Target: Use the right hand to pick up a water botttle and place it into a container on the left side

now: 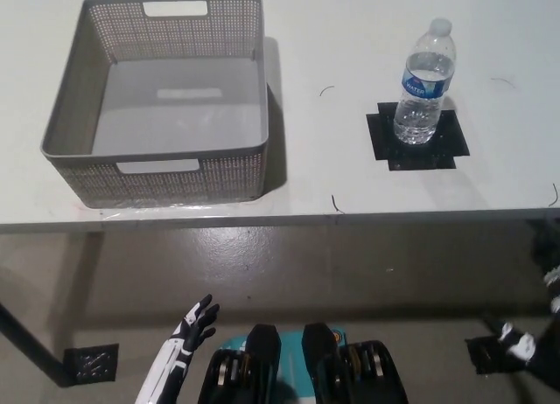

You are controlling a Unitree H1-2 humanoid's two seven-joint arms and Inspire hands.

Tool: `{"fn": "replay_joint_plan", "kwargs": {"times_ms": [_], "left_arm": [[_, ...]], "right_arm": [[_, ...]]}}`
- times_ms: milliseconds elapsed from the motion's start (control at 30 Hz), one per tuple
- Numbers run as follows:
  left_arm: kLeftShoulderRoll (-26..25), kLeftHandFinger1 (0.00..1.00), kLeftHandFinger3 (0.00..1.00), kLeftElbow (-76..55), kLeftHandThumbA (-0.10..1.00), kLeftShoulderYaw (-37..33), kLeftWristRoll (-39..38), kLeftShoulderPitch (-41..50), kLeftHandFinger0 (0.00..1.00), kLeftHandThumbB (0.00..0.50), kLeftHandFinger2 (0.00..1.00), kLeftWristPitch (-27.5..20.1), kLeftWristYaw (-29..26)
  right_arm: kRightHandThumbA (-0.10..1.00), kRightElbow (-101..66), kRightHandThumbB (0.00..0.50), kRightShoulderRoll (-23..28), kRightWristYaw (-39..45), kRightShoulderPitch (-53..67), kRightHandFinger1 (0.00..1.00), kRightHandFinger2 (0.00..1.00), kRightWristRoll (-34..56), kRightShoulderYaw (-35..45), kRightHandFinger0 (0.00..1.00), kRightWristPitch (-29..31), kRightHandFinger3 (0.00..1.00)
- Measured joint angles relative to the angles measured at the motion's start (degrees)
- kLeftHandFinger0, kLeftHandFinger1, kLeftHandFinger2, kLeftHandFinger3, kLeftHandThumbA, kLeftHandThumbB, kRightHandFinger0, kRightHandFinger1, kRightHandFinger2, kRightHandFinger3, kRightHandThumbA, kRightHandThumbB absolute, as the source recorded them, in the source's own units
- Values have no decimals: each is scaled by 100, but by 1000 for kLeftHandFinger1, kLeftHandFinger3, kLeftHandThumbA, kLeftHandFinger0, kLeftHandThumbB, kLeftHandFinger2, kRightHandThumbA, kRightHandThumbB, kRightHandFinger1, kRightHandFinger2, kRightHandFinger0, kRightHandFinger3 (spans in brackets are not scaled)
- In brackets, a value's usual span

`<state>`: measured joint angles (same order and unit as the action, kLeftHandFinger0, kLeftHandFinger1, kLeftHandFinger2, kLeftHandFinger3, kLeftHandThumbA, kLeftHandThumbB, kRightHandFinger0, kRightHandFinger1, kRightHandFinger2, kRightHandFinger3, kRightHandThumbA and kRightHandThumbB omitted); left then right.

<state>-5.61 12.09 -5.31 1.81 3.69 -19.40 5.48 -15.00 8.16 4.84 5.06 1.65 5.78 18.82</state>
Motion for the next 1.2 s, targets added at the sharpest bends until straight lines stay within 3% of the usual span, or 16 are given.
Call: {"fn": "replay_joint_plan", "kwargs": {"times_ms": [333, 467, 833, 1000, 1167, 1200], "left_arm": [[-2, 1000, 1000, 108, 1000, -18, 24, 2, 1000, 340, 1000, -71, 0], [-5, 1000, 1000, 148, 1000, -23, 43, 1, 1000, 334, 1000, -111, 0], [-7, 1000, 1000, 141, 1000, -29, 116, 24, 1000, 343, 1000, -122, 0], [-5, 1000, 1000, 102, 1000, -31, 128, 27, 1000, 343, 1000, -122, 0], [-6, 1000, 1000, 102, 1000, -38, 128, 26, 1000, 339, 1000, -123, 2], [-6, 1000, 1000, 102, 1000, -39, 128, 27, 1000, 343, 1000, -123, 2]], "right_arm": [[1000, -48, 371, 432, -10, -1341, 1000, 1000, -6, 211, 1000, -973, 1000], [1000, 258, 314, 543, -10, -2048, 1000, 1000, 30, 234, 1000, -1473, 1000], [1000, 1975, 435, 735, -6, -3507, 1000, 1000, -110, 32, 1000, -2235, 1000], [1000, 2778, 412, 803, -20, -4009, 1000, 1000, -323, -144, 1000, -2416, 1000], [1000, 3529, 429, 787, -65, -4377, 1000, 1000, -454, -205, 1000, -2449, 1000], [1000, 3661, 458, 781, -71, -4443, 1000, 1000, -464, -206, 1000, -2450, 1000]]}}
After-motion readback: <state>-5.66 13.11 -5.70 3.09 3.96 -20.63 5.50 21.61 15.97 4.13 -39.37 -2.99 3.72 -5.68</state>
